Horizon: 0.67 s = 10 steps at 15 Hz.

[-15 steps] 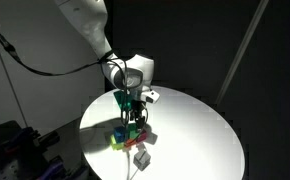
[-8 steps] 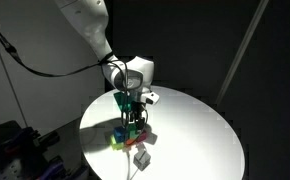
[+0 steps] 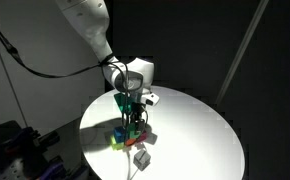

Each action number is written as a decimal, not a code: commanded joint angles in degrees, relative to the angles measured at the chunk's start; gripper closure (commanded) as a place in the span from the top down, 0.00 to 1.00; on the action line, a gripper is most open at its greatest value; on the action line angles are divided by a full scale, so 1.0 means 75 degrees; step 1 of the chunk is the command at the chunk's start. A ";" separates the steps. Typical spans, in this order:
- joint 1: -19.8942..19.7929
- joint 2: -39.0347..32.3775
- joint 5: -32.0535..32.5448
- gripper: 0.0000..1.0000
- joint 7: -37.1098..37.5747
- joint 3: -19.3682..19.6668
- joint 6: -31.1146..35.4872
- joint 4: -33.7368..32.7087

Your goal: Put the grey building block on the table to the right and then put the green building block on top of the grey building block

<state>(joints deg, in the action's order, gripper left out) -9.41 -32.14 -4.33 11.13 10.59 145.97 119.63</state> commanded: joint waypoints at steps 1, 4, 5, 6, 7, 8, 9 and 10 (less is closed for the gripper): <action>0.0093 -0.0148 0.0059 0.47 0.0132 0.0070 -0.0212 -0.0250; 0.0180 -0.0135 0.0168 0.31 0.0146 0.0122 -0.0190 -0.0235; 0.0223 -0.0102 0.0238 0.30 0.0148 0.0155 -0.0170 -0.0195; 0.0246 -0.0053 0.0295 0.28 0.0115 0.0173 -0.0177 -0.0152; 0.0271 -0.0019 0.0342 0.28 0.0104 0.0191 -0.0182 -0.0123; 0.0290 0.0013 0.0393 0.28 0.0091 0.0208 -0.0211 -0.0105; 0.0303 0.0040 0.0442 0.28 0.0088 0.0226 -0.0214 -0.0088; 0.0309 0.0072 0.0473 0.28 0.0086 0.0246 -0.0236 -0.0070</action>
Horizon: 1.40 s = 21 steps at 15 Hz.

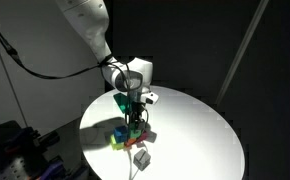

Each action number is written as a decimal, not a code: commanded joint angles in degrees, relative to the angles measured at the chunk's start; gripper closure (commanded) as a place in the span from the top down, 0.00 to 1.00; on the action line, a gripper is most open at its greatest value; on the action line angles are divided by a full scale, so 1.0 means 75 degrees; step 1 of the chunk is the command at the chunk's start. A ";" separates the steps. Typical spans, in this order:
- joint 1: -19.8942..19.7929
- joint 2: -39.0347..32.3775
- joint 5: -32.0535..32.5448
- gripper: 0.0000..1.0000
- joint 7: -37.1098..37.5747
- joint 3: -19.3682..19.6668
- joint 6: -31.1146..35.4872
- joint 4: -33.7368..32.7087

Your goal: Put the grey building block on the table to the right and then put the green building block on top of the grey building block

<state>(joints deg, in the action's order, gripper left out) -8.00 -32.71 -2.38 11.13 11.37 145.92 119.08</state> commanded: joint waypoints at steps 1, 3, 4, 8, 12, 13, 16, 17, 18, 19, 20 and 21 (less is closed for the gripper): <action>0.0125 0.0178 0.0244 0.28 0.0084 0.0165 -0.0238 0.0025; 0.0140 0.0258 0.0293 0.28 0.0102 0.0218 -0.0219 0.0087; 0.0139 0.0306 0.0297 0.28 0.0101 0.0238 -0.0212 0.0121; 0.0021 0.0578 0.0201 0.28 -0.0113 0.0178 -0.0255 0.0244; -0.0034 0.0982 0.0181 0.28 -0.0209 0.0162 -0.0365 0.0373; -0.0042 0.1093 0.0188 0.28 -0.0210 0.0171 -0.0426 0.0397; -0.0046 0.1444 0.0260 0.28 -0.0184 0.0238 -0.0607 0.0511; -0.0061 0.1568 0.0277 0.28 -0.0195 0.0266 -0.0644 0.0573; -0.0075 0.1676 0.0293 0.28 -0.0211 0.0292 -0.0680 0.0635; -0.0095 0.1780 0.0329 0.28 -0.0244 0.0325 -0.0713 0.0706; -0.0117 0.1867 0.0387 0.28 -0.0296 0.0356 -0.0732 0.0765; -0.0165 0.1959 0.0444 0.28 -0.0397 0.0373 -0.0752 0.0834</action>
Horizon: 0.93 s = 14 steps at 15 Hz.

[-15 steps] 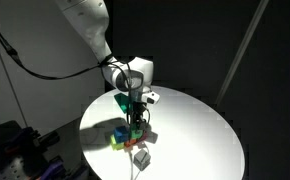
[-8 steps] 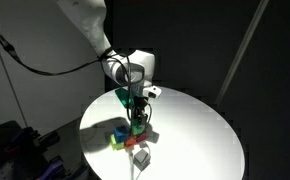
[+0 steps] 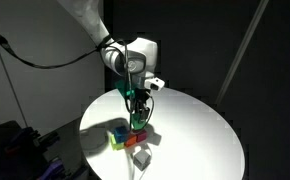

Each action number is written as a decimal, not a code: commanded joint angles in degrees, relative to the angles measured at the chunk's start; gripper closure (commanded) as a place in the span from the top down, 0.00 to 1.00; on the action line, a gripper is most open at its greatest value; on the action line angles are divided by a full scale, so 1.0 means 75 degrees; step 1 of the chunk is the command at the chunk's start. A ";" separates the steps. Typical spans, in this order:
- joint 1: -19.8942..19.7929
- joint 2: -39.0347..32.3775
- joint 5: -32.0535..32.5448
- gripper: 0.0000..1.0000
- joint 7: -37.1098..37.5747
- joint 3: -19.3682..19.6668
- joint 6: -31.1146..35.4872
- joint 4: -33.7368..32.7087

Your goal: Put the grey building block on the table to the right and then put the green building block on top of the grey building block

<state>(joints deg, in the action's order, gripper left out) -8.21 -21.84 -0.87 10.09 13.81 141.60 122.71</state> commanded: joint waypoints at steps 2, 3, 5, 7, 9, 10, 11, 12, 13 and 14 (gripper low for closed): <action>-0.0265 0.0640 0.0351 0.28 -0.0536 0.0066 -0.0178 0.0465; -0.0330 0.0688 0.0400 0.28 -0.0690 0.0074 -0.0182 0.0504; -0.0490 0.0756 0.0442 0.28 -0.1154 0.0067 -0.0201 0.0555; -0.0638 0.0770 0.0490 0.28 -0.1591 0.0071 -0.0195 0.0567; -0.0773 0.0732 0.0554 0.28 -0.1966 0.0074 -0.0173 0.0541; -0.0821 0.0693 0.0598 0.28 -0.2120 0.0078 -0.0157 0.0519; -0.0865 0.0667 0.0640 0.28 -0.2272 0.0079 -0.0130 0.0508; -0.0893 0.0625 0.0708 0.28 -0.2380 0.0088 -0.0092 0.0494; -0.0922 0.0598 0.0768 0.28 -0.2480 0.0089 -0.0066 0.0486; -0.0942 0.0555 0.0828 0.28 -0.2588 0.0083 -0.0035 0.0476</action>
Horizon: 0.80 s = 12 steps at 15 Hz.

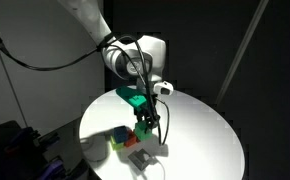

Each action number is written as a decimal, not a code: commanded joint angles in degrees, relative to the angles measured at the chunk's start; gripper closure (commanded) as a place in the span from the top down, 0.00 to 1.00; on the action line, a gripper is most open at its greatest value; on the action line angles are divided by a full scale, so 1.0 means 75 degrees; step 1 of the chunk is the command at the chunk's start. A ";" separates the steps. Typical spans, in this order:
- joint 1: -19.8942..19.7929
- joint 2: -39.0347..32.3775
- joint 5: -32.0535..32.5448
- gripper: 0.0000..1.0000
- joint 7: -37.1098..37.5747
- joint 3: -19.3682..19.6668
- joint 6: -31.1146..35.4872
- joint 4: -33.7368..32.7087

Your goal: Put the grey building block on the table to the right and then put the green building block on top of the grey building block

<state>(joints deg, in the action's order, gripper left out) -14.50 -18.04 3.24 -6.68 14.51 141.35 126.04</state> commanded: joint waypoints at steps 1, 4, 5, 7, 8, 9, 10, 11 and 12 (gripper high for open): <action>-0.0112 0.0005 0.0364 0.28 -0.0437 -0.0009 0.0053 0.0032; -0.0107 -0.0200 0.0687 0.28 -0.0635 -0.0009 0.0160 -0.0008; -0.0108 -0.0281 0.0792 0.28 -0.0679 -0.0011 0.0209 -0.0021; -0.0120 -0.0433 0.0938 0.28 -0.0760 -0.0012 0.0324 -0.0033; -0.0127 -0.0508 0.1009 0.28 -0.0783 -0.0009 0.0392 -0.0034; -0.0139 -0.0588 0.1045 0.28 -0.0817 -0.0011 0.0460 -0.0039; -0.0161 -0.0653 0.1049 0.28 -0.0851 -0.0018 0.0517 -0.0045; -0.0186 -0.0714 0.1037 0.28 -0.0872 -0.0017 0.0591 -0.0041; -0.0217 -0.0757 0.1011 0.28 -0.0910 -0.0022 0.0657 -0.0024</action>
<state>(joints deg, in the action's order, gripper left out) -15.00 -22.95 9.74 -11.83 14.50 144.87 126.06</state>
